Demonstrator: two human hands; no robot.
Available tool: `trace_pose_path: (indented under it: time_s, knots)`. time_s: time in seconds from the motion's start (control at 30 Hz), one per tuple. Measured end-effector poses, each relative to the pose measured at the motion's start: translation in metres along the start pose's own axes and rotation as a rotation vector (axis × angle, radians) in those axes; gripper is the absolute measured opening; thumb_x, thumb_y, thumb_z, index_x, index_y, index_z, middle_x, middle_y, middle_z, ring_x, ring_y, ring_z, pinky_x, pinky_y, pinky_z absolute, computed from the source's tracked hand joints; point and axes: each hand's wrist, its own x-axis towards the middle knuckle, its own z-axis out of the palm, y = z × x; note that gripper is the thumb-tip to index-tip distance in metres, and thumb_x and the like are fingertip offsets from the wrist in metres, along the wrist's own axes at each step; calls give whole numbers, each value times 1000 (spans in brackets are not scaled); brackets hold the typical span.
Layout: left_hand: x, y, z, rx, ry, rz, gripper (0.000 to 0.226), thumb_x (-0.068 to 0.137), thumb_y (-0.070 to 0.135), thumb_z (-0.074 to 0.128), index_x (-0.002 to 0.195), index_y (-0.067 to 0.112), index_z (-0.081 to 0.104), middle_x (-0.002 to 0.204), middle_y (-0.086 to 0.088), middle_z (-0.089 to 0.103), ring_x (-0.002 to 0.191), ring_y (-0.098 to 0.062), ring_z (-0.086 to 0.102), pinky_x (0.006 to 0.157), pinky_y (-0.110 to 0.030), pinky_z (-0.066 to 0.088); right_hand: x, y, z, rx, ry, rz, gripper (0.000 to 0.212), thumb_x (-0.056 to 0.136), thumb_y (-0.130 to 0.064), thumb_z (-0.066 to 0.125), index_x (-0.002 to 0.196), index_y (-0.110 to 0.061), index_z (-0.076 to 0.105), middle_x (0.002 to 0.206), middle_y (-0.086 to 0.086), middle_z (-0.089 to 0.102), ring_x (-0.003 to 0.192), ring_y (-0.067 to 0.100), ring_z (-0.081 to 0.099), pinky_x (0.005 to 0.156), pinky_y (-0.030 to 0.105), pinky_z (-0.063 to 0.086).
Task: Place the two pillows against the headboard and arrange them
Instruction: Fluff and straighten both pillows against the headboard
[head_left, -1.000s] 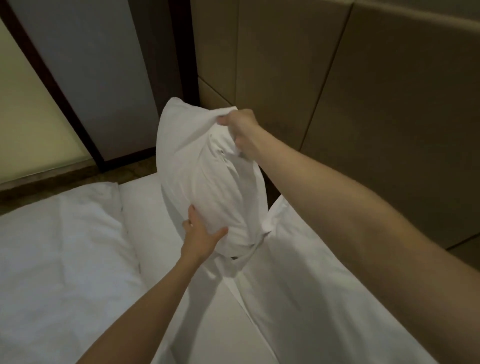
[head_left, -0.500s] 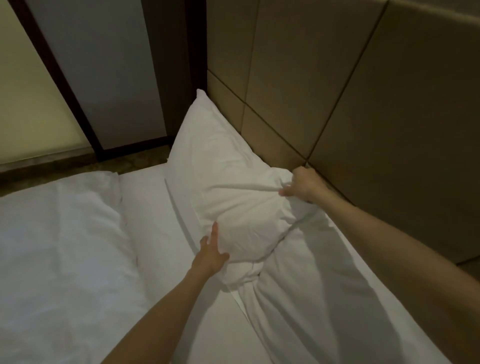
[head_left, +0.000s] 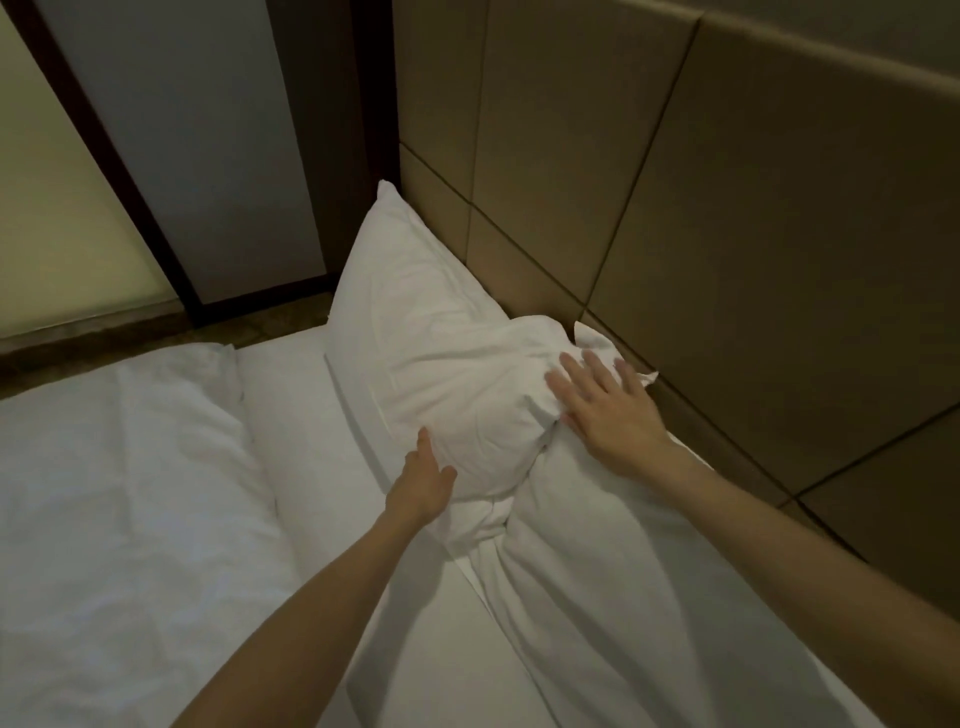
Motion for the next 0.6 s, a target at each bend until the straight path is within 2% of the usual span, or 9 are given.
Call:
trace_pose_path:
  time_s: [0.07, 0.13, 0.2, 0.27, 0.37, 0.47, 0.53, 0.6]
  knots:
    - [-11, 3, 1, 19, -1, 4, 71, 99, 31, 37, 154, 16, -5, 158, -16, 21, 141, -32, 32, 112, -41, 30, -14, 8, 10, 24, -122, 95, 59, 100, -42, 24, 153, -22, 7, 162, 7, 14, 149, 23, 10, 119, 44, 4]
    - [-23, 6, -1, 38, -4, 16, 69, 99, 31, 37, 154, 13, 0, 158, -16, 23, 142, -32, 31, 112, -40, 29, -15, 7, 8, 40, -166, 147, 62, 100, -40, 23, 153, -19, 1, 162, 8, 9, 149, 21, 4, 119, 43, 2]
    - [-35, 8, -4, 20, 9, 27, 67, 98, 30, 38, 154, 12, 4, 156, -16, 27, 141, -31, 32, 114, -41, 30, -17, -1, -3, 73, -176, 161, 63, 99, -39, 27, 153, -19, 2, 162, 9, 5, 149, 25, 2, 118, 46, 3]
    - [-48, 13, -8, -20, 31, 52, 63, 98, 29, 38, 153, 14, 12, 153, -15, 34, 139, -31, 37, 113, -41, 33, -34, -7, -13, 147, -129, 213, 61, 97, -38, 33, 152, -20, 10, 162, 11, 5, 148, 30, 3, 117, 48, 9]
    - [-71, 19, -13, -92, 76, 91, 51, 98, 26, 39, 147, 14, 33, 144, -14, 48, 131, -30, 47, 109, -40, 39, -78, -11, -21, 249, -44, 319, 59, 95, -34, 41, 148, -19, 23, 160, 12, 14, 145, 33, 12, 113, 49, 18]
    - [-94, 22, -14, -102, 144, 104, 41, 97, 22, 40, 135, 10, 50, 136, -13, 56, 125, -29, 52, 104, -38, 42, -127, -9, -22, 272, 38, 412, 53, 93, -32, 44, 143, -17, 32, 153, 14, 31, 137, 33, 30, 106, 49, 29]
    - [-110, 20, -10, -132, 167, 101, 37, 96, 19, 41, 128, 7, 56, 132, -12, 59, 120, -29, 55, 101, -37, 43, -163, -3, -14, 313, -22, 537, 56, 95, -42, 39, 145, -20, 29, 147, 10, 40, 129, 32, 41, 100, 48, 34]
    - [-131, 15, -2, -149, 155, 105, 34, 96, 17, 42, 122, 7, 59, 127, -12, 62, 114, -28, 57, 96, -34, 44, -201, 3, -4, 456, -185, 708, 65, 92, -60, 29, 146, -25, 24, 141, 9, 49, 122, 34, 49, 98, 49, 36]
